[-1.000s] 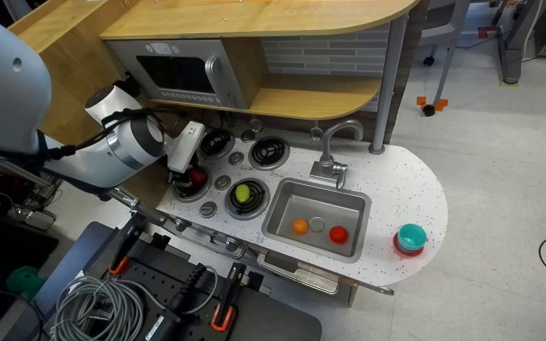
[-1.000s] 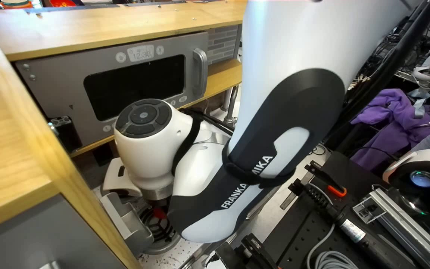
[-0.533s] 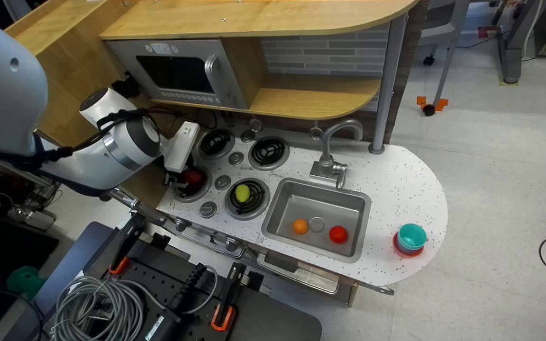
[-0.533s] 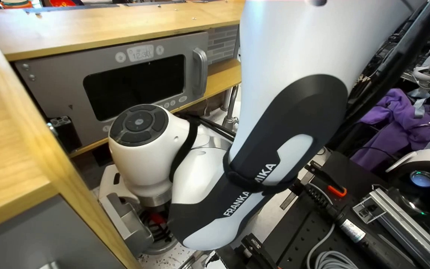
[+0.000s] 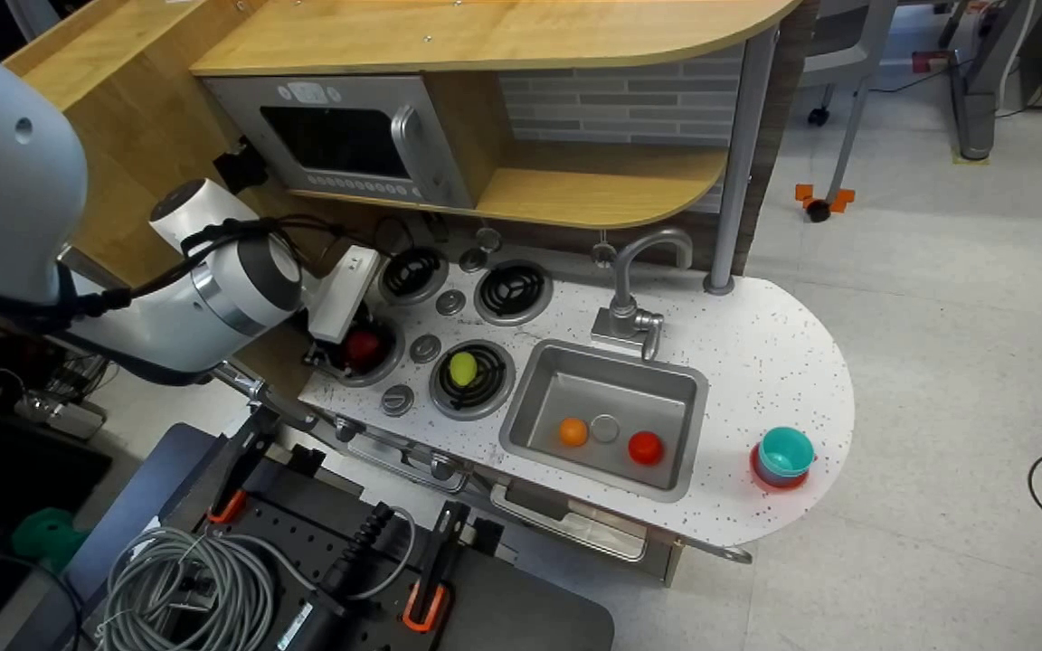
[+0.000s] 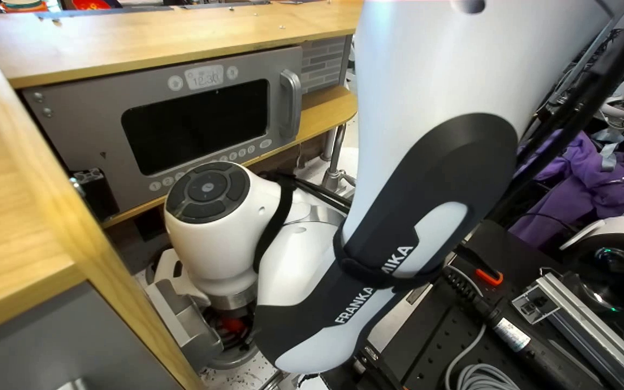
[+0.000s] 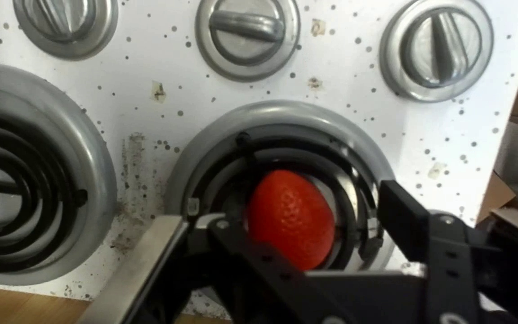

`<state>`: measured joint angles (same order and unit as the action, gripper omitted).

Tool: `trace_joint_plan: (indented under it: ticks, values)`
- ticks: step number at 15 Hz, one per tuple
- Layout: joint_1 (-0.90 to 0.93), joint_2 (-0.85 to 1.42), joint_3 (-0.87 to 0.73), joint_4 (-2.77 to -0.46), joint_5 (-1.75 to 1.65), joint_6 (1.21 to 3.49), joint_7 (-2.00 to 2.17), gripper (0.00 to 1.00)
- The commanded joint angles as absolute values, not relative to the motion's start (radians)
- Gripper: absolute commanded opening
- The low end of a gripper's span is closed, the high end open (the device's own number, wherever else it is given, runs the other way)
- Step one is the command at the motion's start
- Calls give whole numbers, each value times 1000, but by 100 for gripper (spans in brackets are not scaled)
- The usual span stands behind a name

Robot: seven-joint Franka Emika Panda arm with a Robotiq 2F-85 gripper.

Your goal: Pick the red object on the counter and place it on the stove

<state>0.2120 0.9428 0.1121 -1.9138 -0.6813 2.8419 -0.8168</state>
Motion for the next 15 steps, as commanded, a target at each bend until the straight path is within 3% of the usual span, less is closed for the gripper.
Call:
trace_joint_plan:
  ticks: [1,8,15]
  values:
    - [198,915,117,-1936,-672,2827,-788,100]
    - [130,847,109,-1978,-585,2756,-695,100]
    - [49,656,108,-2172,-422,2716,-513,100]
